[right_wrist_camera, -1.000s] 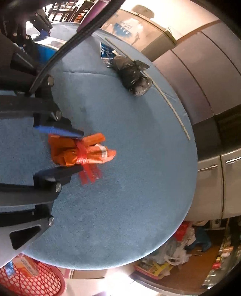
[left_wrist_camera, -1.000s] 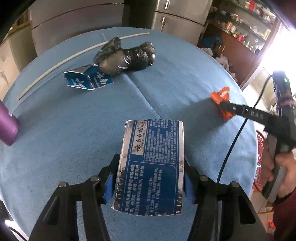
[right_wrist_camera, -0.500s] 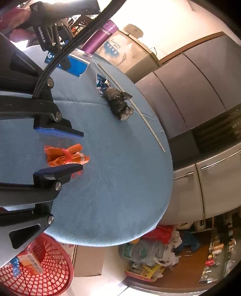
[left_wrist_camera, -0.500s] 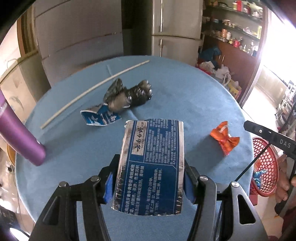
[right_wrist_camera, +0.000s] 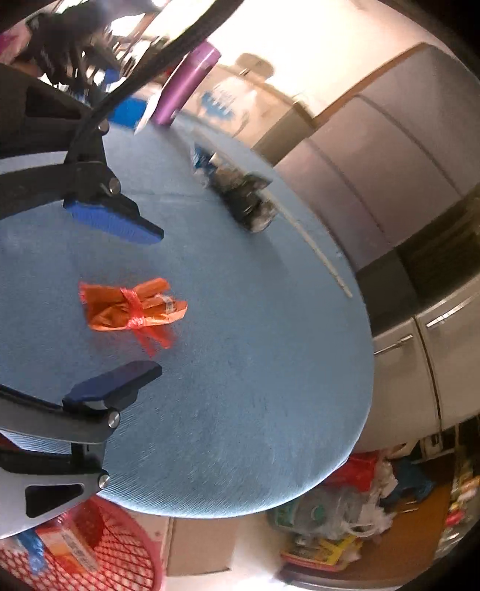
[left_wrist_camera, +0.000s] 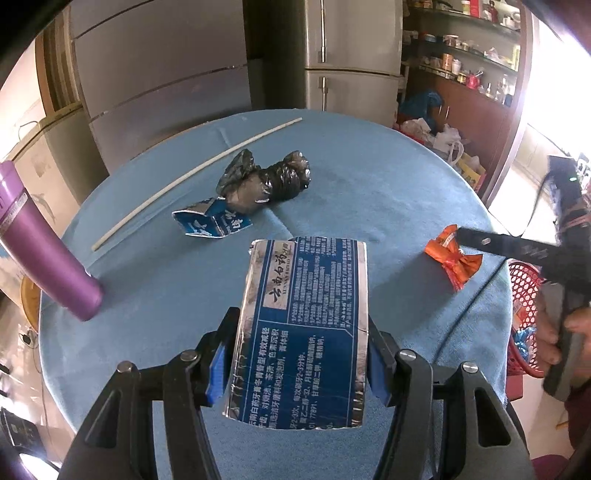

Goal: Collect trash
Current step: 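Lift the blue box with the left gripper while the right lifts the orange bag, then carry the blue box and orange bag over the red basket with both grippers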

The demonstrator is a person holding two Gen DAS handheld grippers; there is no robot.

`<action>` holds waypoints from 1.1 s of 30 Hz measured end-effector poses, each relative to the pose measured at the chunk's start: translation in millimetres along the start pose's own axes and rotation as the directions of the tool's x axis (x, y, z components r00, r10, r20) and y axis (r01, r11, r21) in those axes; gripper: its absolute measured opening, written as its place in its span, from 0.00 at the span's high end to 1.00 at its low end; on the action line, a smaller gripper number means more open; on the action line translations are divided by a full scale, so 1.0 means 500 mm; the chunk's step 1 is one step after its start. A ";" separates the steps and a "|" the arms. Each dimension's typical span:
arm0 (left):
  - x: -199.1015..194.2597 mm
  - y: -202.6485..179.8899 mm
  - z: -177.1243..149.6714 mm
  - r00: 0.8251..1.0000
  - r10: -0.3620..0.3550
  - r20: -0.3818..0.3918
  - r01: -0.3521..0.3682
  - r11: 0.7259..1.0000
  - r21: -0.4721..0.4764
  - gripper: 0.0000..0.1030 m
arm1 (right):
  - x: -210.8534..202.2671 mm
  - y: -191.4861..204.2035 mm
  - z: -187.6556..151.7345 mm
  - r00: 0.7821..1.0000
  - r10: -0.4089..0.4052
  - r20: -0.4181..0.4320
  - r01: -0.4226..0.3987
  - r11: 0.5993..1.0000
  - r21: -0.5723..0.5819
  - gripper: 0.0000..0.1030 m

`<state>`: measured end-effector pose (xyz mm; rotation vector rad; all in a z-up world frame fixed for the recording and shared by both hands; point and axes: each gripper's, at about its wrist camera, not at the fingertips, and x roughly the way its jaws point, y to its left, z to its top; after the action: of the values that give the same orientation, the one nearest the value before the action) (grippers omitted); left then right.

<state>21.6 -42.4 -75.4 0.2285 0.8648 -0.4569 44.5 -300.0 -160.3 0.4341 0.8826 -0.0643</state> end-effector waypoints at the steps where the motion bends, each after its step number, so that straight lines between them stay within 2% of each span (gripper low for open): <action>1: 0.001 0.000 -0.001 1.000 0.003 -0.001 -0.003 1.000 0.001 0.40 | 0.013 0.006 0.001 1.000 -0.007 -0.010 0.006 1.000 -0.012 0.38; 2: 0.002 0.000 -0.002 1.000 0.007 -0.001 -0.007 1.000 0.003 0.40 | 0.029 0.016 0.001 0.999 -0.025 -0.024 0.024 0.999 -0.035 0.43; 3: 0.002 0.000 -0.002 1.000 0.007 -0.003 -0.007 1.000 0.003 0.40 | 0.040 0.023 -0.002 0.998 -0.050 -0.041 0.048 0.997 -0.060 0.56; 4: 0.003 0.000 -0.003 1.000 0.006 -0.005 -0.006 1.000 0.003 0.40 | 0.054 0.032 -0.005 0.994 -0.085 -0.062 0.080 0.993 -0.090 0.63; 7: 0.003 -0.001 -0.003 1.000 0.002 -0.006 -0.002 1.000 -0.001 0.40 | 0.056 0.046 -0.013 0.991 -0.129 -0.045 0.122 0.984 -0.134 0.70; 9: 0.002 -0.002 -0.001 1.000 0.002 -0.004 -0.002 1.000 0.001 0.40 | 0.040 0.044 -0.016 0.992 -0.123 -0.028 0.119 0.986 -0.116 0.74; 22: -0.048 -0.064 0.036 0.998 -0.013 0.066 0.009 0.998 0.064 0.40 | -0.157 -0.001 -0.042 0.993 0.007 0.118 -0.007 1.000 -0.003 0.74; 33: -0.090 -0.146 0.073 0.993 -0.018 0.119 -0.001 0.988 0.154 0.40 | -0.269 -0.028 -0.077 0.979 0.010 0.204 -0.015 1.000 0.022 0.74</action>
<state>-13.6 -106.9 -18.1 0.3360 0.7134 -0.5406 -72.8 -314.1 -84.4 0.4466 0.6773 -0.1065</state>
